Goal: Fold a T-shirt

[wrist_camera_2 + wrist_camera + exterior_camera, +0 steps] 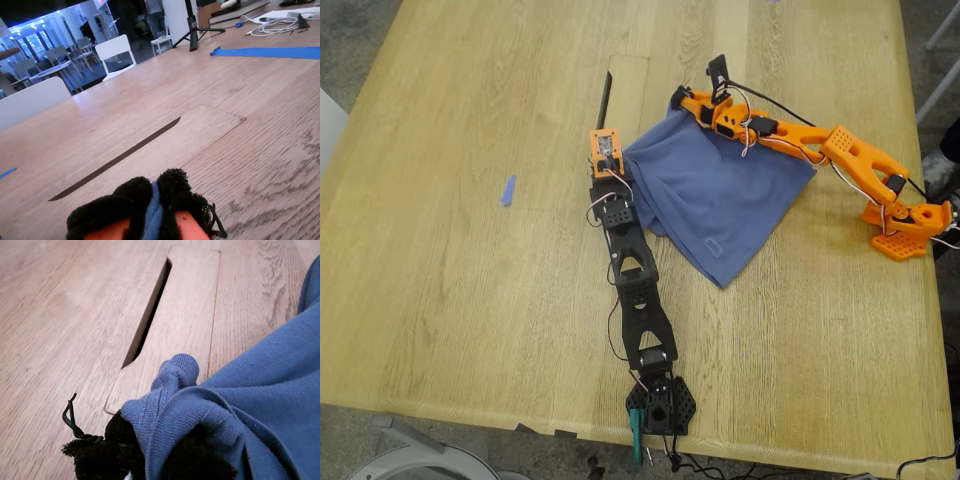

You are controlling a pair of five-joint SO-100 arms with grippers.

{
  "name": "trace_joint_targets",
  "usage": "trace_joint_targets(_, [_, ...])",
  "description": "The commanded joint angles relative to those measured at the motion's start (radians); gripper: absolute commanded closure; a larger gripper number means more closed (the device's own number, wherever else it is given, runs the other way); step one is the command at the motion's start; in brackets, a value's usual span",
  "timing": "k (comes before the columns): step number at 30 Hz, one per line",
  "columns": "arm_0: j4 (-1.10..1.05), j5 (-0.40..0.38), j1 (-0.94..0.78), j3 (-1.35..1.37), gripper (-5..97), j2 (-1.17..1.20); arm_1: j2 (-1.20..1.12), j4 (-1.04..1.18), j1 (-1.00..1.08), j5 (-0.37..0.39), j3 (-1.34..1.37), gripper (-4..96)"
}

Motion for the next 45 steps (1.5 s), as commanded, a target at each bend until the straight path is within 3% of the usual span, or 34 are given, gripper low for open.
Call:
trace_joint_targets(1, [0.092, -0.014, -0.067, -0.175, 92, 0.066, 0.023, 0.044, 0.052, 0.0, -0.124, 90.5])
trace_joint_targets(10, [0.41, -0.012, -0.025, -0.425, 92, 0.109, 0.094, 0.462, 0.071, 0.006, -0.339, 90.1])
trace_joint_targets(29, [0.833, -0.012, 0.115, -0.417, 92, 0.43, 0.436, 1.402, 0.06, -0.011, -0.563, 90.4])
trace_joint_targets(40, [0.904, -0.021, 0.186, 0.092, 92, 0.836, 0.643, 1.898, 0.005, 0.031, -0.563, 90.4])
trace_joint_targets(45, [0.856, -0.025, 0.245, 0.305, 92, 0.982, 0.687, 1.907, 0.003, 0.023, -0.502, 90.9])
